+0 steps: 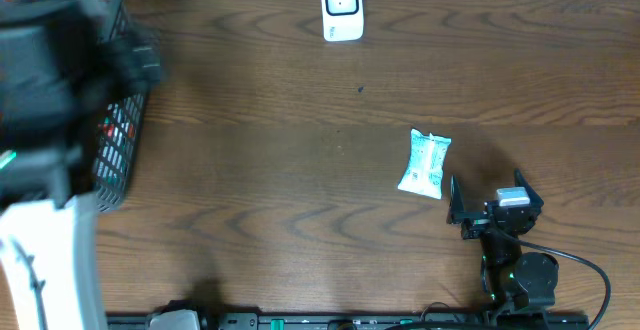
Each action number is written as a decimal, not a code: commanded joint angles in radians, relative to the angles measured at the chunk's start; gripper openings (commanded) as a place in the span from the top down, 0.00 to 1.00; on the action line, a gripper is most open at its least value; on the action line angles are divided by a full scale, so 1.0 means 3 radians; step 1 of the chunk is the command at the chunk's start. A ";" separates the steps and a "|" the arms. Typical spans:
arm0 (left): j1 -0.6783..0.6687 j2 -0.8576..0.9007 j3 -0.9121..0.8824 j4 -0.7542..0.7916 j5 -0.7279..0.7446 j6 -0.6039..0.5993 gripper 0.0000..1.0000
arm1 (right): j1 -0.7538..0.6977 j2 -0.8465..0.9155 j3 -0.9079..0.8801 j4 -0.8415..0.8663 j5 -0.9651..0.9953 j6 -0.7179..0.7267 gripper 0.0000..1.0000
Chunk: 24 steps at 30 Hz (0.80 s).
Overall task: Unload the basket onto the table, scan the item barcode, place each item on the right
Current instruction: 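Release the wipe pack onto the table right of the scanner, then return the left gripper to the basket and grasp the white cotton-swab tub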
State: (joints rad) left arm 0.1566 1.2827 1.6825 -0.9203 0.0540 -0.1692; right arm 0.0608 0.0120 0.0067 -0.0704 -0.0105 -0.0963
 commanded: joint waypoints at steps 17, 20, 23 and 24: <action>0.1432 0.1216 -0.0114 -0.0407 -0.0323 0.1205 0.15 | 0.0060 -0.0018 -0.0004 -0.0014 0.0008 -0.0020 0.01; 0.1432 0.1428 -0.0114 -0.0418 -0.0323 0.1364 0.12 | 0.0060 -0.0018 -0.0004 -0.0015 0.0008 -0.0020 0.01; 0.1433 0.1568 -0.0114 -0.0417 -0.0381 0.1425 0.12 | 0.0060 -0.0018 -0.0004 -0.0015 0.0008 -0.0020 0.01; 0.1439 0.1616 -0.0114 -0.0416 -0.0462 0.1425 0.12 | 0.0058 -0.0018 -0.0004 -0.0015 0.0006 -0.0019 0.01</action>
State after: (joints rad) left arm 0.5819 1.7432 1.6554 -1.0409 -0.0360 0.1986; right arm 0.0734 0.0120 0.0067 -0.0708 -0.0105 -0.0963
